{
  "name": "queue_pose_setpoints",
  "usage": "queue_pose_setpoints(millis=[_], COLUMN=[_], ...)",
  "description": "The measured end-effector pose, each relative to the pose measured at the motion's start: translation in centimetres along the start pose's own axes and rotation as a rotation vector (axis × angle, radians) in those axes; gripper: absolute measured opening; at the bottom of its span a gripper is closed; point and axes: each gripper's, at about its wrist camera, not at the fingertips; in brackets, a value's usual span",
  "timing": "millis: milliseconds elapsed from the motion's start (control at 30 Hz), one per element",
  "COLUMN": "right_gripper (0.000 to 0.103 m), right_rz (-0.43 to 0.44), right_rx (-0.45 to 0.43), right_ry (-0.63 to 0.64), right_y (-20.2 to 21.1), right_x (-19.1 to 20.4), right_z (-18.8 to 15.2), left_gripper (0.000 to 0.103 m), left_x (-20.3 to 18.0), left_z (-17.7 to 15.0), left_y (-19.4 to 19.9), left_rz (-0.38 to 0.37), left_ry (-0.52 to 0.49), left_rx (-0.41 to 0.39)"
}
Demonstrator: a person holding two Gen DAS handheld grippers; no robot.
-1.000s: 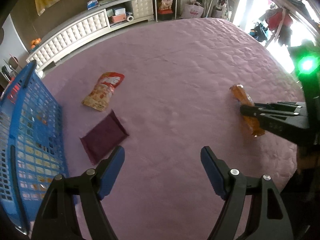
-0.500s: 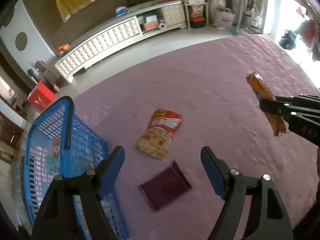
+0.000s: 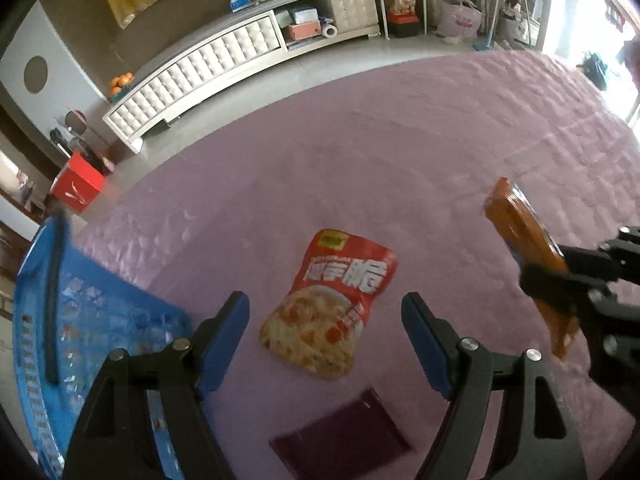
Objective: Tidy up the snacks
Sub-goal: 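Lift the orange bar with the right tool while the left tool reaches the red pouch, then grasp the red snack pouch with the left tool and lift it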
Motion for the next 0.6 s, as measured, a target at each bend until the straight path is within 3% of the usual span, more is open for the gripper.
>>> queue_pose_setpoints(millis=[100,200,400,433,467,500,600], right_gripper=[0.019,0.019,0.019,0.019,0.019,0.019,0.019], right_rz=[-0.008,0.001,0.009,0.012,0.014,0.016,0.021], right_rx=[-0.008,0.001,0.001,0.001,0.001,0.0,0.002], right_ry=[-0.001,-0.016,-0.032,-0.038,-0.043,-0.048,-0.051], right_y=[0.1,-0.2,-0.1,-0.1,-0.1,0.0,0.0], right_x=[-0.1,-0.5,-1.1,-1.3,-1.4,-1.6,-1.7], right_z=[0.1,0.1,0.4,0.5,0.5,0.6,0.5], left_gripper=[0.077,0.077,0.077,0.075,0.065,0.061,0.047], left_x=[0.3,0.4,2.2,2.6,2.9,3.1,2.4], left_z=[0.0,0.4,0.8,0.7,0.6,0.5,0.5], left_y=[-2.0,-2.4,-2.9,-3.0,-3.0,-2.9,-2.6], left_rz=[0.019,0.015,-0.061,-0.082,-0.107,-0.147,-0.145], left_ry=[0.012,0.025,0.147,0.179,0.199,0.221,0.197], left_rx=[0.051,0.037,0.024,0.027,0.026,0.023,0.027])
Point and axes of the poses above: each gripper's, at about its wrist camera, not at the fingertips, and y roughly against the way its jaws point, x to its left, z to its top, and after that the axes turned 10 degrees about -z, right-handed
